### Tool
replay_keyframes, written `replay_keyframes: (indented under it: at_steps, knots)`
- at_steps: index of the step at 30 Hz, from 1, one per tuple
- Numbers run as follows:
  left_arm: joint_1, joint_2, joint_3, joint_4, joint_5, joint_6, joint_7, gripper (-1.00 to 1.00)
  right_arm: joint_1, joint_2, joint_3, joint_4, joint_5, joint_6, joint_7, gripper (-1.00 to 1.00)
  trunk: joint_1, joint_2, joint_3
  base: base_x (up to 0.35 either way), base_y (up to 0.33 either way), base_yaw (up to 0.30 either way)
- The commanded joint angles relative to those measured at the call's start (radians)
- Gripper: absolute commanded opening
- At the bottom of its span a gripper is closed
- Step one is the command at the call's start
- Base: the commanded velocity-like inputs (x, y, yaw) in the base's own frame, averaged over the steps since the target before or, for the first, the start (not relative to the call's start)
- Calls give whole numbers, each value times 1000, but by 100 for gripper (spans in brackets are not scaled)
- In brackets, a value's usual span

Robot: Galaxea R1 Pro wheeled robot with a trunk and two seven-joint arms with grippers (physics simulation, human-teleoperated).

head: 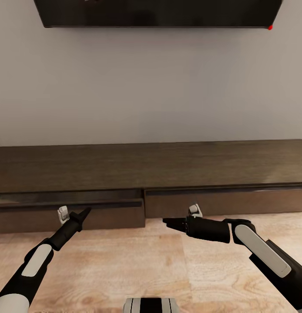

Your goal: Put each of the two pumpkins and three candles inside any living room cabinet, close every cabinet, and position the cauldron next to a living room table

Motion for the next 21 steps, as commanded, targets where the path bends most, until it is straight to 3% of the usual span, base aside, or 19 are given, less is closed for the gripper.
replay_keyframes:
  at_steps: [1, 21]
  knots:
    - [-1, 0, 4, -1, 25, 13, -2, -100, -1, -1, 1, 0, 2, 1, 5, 100, -1, 0, -1, -236, 0, 0]
    - [-1, 0, 4, -1, 27, 13, -4, -100, -1, -1, 2, 0, 2, 1, 5, 100, -1, 0, -1, -164, 16, 0]
